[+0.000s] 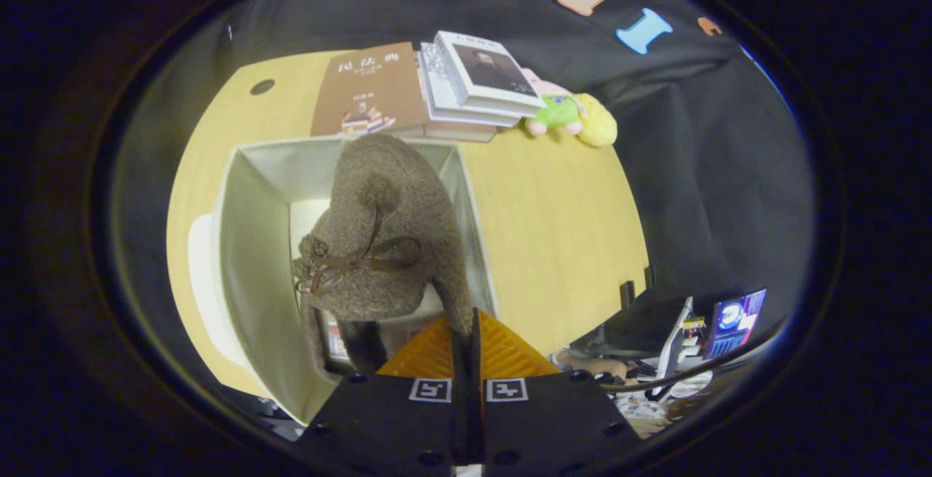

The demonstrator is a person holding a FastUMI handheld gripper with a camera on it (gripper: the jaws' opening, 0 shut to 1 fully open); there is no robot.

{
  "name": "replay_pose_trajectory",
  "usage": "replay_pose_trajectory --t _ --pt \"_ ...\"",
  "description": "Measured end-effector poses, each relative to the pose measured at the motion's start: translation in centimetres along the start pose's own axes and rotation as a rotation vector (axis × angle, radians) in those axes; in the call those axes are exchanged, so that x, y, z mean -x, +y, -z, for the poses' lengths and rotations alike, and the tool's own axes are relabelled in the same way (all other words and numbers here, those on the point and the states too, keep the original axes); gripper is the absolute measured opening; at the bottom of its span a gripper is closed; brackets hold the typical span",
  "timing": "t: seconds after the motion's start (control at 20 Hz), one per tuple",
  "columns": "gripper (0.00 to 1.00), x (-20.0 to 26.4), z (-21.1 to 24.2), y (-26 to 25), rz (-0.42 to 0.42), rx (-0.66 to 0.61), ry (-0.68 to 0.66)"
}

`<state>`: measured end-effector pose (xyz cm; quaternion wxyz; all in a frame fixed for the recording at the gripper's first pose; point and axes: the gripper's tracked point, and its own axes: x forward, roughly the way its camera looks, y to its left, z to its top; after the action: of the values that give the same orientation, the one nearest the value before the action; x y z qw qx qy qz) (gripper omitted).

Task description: Open the storage box then place both shoes into the box .Put the left shoe in first, then the right shoe, with the right side of both shoes facing outward in a uniform manner.

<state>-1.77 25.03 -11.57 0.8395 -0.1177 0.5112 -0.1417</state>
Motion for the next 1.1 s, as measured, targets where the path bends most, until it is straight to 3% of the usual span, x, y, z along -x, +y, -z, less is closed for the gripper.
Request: replay_pose_trajectory --t 0.2,0.45,0.6,0.7,0.9,1.1 --pt "0.03 -2.5 1.6 0.3 0.021 0.037 0.077" --pt "0.07 -3.4 1.7 0.3 0.010 0.102 0.069" --pt "0.23 -2.8 1.6 0.7 -0.060 0.112 0.042" --pt "0.47 -2.2 1.5 3.0 -0.192 0.093 0.005" --pt "0.94 0.1 2.1 1.5 -0.262 0.066 -0.031" --pt "0.93 2.0 1.8 0.1 -0.364 -0.004 -0.083"
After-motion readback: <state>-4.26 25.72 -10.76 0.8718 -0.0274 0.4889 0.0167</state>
